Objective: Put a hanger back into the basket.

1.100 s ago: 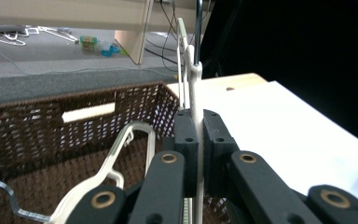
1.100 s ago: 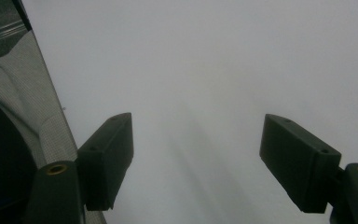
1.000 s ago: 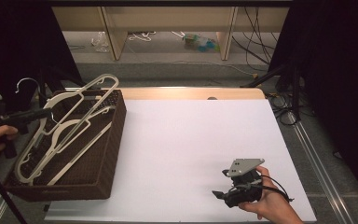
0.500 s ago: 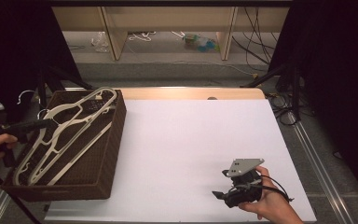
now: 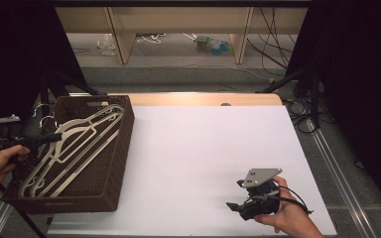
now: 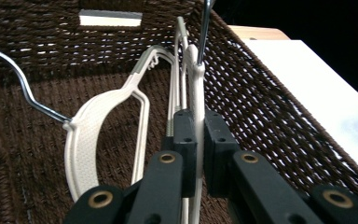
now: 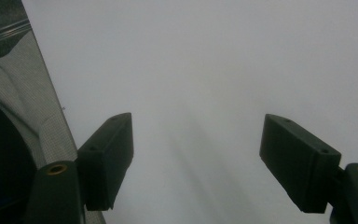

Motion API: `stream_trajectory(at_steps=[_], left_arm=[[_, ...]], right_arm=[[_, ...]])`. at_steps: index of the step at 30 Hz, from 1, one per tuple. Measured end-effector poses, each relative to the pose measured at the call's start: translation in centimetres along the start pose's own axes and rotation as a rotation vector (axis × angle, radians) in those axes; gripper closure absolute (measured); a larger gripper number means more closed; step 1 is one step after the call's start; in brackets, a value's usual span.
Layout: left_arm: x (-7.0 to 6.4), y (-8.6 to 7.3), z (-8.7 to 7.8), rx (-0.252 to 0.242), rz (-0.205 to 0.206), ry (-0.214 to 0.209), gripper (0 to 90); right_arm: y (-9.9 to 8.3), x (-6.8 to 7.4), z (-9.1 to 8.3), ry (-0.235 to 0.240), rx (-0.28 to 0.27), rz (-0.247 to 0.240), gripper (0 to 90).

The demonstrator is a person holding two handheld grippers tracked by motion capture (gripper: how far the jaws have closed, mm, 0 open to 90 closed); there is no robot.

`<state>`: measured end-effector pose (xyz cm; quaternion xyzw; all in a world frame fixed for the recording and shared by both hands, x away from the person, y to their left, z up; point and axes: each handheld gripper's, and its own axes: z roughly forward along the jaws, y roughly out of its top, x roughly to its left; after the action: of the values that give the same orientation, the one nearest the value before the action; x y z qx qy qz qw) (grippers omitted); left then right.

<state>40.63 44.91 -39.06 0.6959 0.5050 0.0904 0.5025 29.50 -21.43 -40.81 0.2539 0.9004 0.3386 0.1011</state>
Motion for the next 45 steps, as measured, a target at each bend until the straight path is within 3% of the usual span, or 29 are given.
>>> stream_trajectory(at_steps=[3,6,7,8,11,12,13,14,18,23,26,28,30,32,33,34,37,41,43,44,45], left_arm=[[0.2,-0.3,0.0,-0.023,-0.026,0.042,84.2],[0.3,-0.4,-0.2,-0.027,-0.012,0.065,79.9],[0.3,-0.3,-0.5,-0.029,-0.012,0.086,73.9],[0.3,-0.3,-0.8,-0.036,-0.010,0.105,73.9],[0.1,-0.1,-1.6,-0.063,-0.003,0.108,73.6],[-0.2,0.3,-2.1,-0.095,0.041,0.119,67.1],[-0.3,0.5,-2.3,-0.116,0.091,0.107,66.0],[-0.3,0.5,-2.3,-0.116,0.091,0.107,65.5],[-2.6,0.7,-3.2,-0.167,0.048,0.151,57.1],[-6.7,0.9,-3.7,-0.198,0.105,0.185,47.7],[-8.9,0.8,-3.4,-0.200,0.141,0.156,41.8],[-11.1,0.6,-2.9,-0.222,0.150,0.114,38.5],[-11.9,0.5,-2.7,-0.231,0.160,0.107,37.5],[-13.2,0.4,-2.4,-0.235,0.182,0.097,37.1],[-14.6,0.2,-1.9,-0.246,0.199,0.082,36.7],[-14.6,0.2,-1.9,-0.246,0.199,0.082,36.2],[-17.2,-0.5,-0.6,-0.247,0.234,0.029,34.7],[-18.7,-1.4,0.4,-0.233,0.240,-0.003,32.1],[-19.5,-2.0,1.3,-0.226,0.275,-0.013,31.8],[-20.2,-2.6,1.7,-0.200,0.260,-0.018,31.7],[-20.6,-3.0,2.3,-0.209,0.263,-0.028,31.7]], right_arm=[[0.0,-0.2,-0.1,-0.010,-0.010,0.002,26.6],[0.0,-0.4,-0.2,-0.005,0.000,0.009,26.6],[-0.1,-0.4,-0.2,-0.002,0.000,0.005,26.6],[-0.1,-0.4,-0.2,-0.002,0.000,0.005,26.6],[0.0,-0.3,0.0,-0.008,-0.011,0.007,26.6],[0.0,-0.4,-0.2,0.005,-0.002,0.010,26.6],[0.0,-0.5,-0.1,0.003,-0.010,0.007,26.6],[0.0,-0.5,0.0,-0.009,-0.032,0.007,26.6],[-0.1,-0.6,-0.1,-0.011,-0.046,0.034,26.5],[0.0,-1.0,-0.2,-0.025,-0.086,0.050,25.2],[0.1,-1.3,-0.4,-0.044,-0.132,0.073,24.1],[0.0,-1.5,-0.5,-0.067,-0.172,0.094,22.9],[0.0,-1.7,-0.6,-0.072,-0.201,0.112,22.9],[-0.1,-1.9,-0.6,-0.070,-0.221,0.128,22.8],[-0.1,-1.9,-0.7,-0.078,-0.228,0.131,22.7],[-0.1,-1.9,-0.7,-0.078,-0.228,0.131,22.7],[-0.2,-2.2,-0.7,-0.087,-0.255,0.147,22.3],[-0.4,-2.3,-0.9,-0.098,-0.285,0.157,20.5],[-0.4,-2.3,-0.9,-0.104,-0.287,0.164,19.3],[-0.5,-2.3,-1.0,-0.113,-0.292,0.165,17.9],[-0.5,-2.4,-1.0,-0.111,-0.295,0.172,17.4]])
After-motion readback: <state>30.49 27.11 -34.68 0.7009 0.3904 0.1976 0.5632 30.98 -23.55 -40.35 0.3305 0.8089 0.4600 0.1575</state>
